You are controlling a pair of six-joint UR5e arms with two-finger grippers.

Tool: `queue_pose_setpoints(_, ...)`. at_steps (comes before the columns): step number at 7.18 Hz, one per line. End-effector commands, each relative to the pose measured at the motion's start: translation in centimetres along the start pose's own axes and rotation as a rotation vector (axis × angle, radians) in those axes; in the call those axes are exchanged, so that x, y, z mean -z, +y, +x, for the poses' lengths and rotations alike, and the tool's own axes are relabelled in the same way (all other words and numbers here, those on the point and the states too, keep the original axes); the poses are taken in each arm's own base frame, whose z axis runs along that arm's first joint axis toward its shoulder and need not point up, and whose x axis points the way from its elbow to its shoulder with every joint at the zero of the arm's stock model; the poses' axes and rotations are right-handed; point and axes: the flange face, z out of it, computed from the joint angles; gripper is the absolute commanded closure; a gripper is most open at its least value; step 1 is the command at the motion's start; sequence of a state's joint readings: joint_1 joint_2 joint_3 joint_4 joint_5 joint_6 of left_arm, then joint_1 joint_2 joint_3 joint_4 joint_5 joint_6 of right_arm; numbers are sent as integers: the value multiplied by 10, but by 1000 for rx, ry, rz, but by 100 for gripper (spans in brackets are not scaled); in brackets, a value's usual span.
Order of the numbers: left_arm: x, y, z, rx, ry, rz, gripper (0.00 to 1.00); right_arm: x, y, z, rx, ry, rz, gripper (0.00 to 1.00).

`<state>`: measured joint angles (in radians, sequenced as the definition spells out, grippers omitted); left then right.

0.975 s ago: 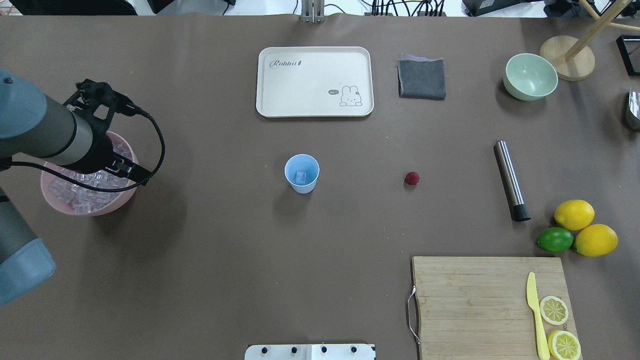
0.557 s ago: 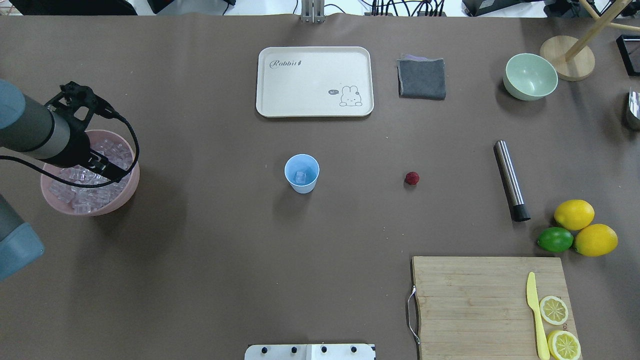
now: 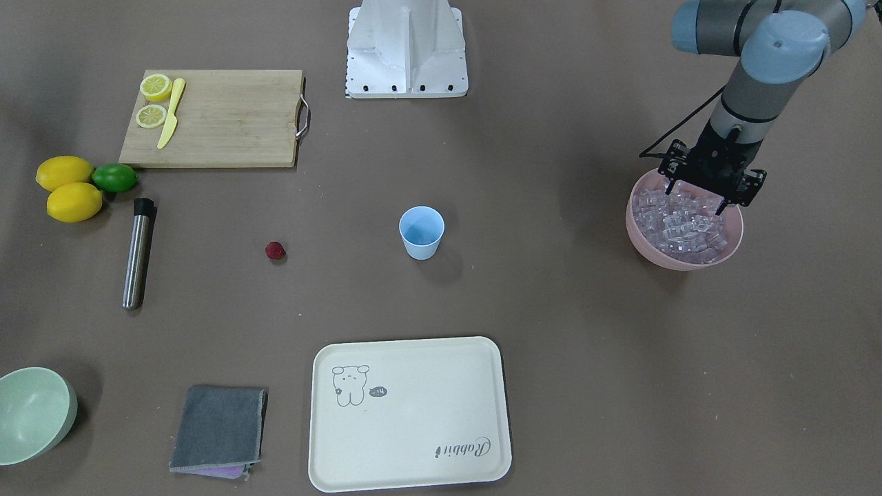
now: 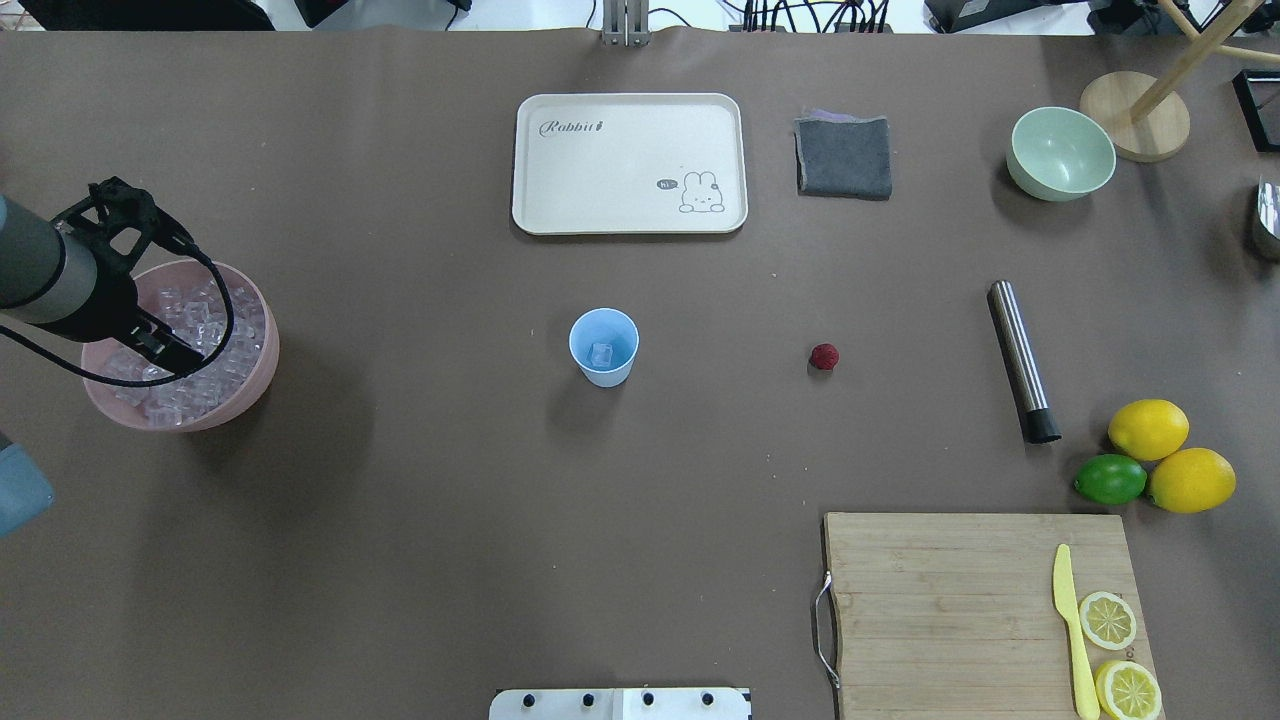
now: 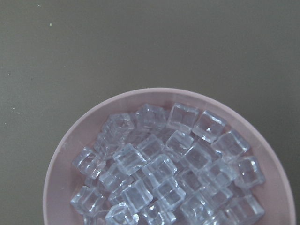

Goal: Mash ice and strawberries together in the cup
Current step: 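Lower the left gripper into the bowl and grasp another ice cube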

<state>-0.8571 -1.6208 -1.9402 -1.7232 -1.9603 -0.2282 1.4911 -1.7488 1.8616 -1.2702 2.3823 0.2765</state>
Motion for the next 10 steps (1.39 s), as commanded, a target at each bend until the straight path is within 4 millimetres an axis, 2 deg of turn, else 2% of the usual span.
queue_pose_setpoints(1, -16, 5, -7, -12, -1, -13, 9, 0, 0, 0, -1, 0, 0, 0)
queue_pose_setpoints(5, -27, 12, -7, 2, 24, -44, 9, 0, 0, 0, -3, 0, -1, 0)
queue_pose_setpoints(6, -30, 14, -3, 9, 76, -61, 14, 0, 0, 0, -3, 2, 0, 0)
queue_pose_setpoints(8, -31, 15, -2, 10, 90, -67, 33, 0, -1, 0, -1, 3, 2, 0)
queue_pose_setpoints(10, -33, 16, -3, 12, 89, -72, 40, 0, -1, -1, -1, 1, 2, 0)
